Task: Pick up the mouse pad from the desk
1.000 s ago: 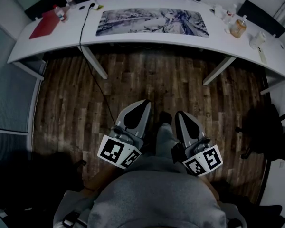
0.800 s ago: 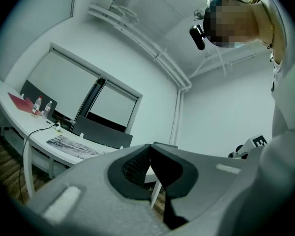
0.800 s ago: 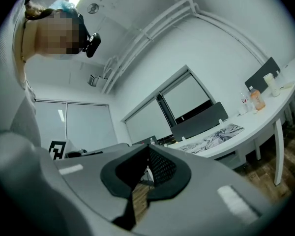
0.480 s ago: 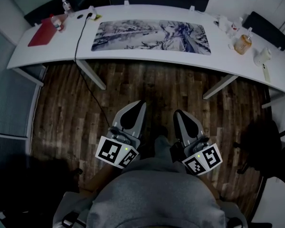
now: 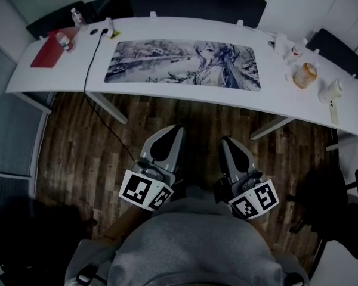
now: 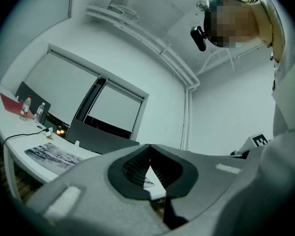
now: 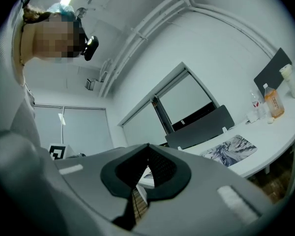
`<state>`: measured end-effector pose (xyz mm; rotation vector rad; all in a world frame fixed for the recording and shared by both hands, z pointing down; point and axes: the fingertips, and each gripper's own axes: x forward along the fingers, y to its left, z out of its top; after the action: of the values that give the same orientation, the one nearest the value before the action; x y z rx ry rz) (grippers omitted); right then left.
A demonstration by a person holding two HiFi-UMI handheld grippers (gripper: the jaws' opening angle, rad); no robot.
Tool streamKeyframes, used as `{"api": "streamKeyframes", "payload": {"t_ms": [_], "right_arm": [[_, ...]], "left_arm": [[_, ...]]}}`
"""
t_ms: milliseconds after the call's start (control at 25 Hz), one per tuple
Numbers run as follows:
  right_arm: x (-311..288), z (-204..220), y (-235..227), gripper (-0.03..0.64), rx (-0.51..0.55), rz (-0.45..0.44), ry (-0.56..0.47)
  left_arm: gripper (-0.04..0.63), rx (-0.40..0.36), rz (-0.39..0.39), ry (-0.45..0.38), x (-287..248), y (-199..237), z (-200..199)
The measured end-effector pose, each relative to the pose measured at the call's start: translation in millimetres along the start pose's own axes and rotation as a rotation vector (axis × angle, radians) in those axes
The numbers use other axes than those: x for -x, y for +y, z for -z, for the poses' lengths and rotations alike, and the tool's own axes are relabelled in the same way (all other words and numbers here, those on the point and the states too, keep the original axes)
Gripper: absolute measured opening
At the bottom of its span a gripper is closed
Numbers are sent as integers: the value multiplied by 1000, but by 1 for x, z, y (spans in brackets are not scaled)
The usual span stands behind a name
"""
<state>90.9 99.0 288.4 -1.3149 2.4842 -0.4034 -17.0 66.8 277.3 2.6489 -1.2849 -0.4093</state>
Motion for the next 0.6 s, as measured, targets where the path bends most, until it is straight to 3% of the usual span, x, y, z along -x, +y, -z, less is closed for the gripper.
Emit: {"api": "streamKeyframes", "payload": {"t_ms": [320, 600], "right_arm": [[-27, -11, -43, 2, -24, -24, 1], [-42, -4, -54, 2, -30, -36, 36]], "left_arm": [[-2, -16, -41, 7, -40, 10, 9], [0, 4, -68, 15, -48, 28, 13]]}}
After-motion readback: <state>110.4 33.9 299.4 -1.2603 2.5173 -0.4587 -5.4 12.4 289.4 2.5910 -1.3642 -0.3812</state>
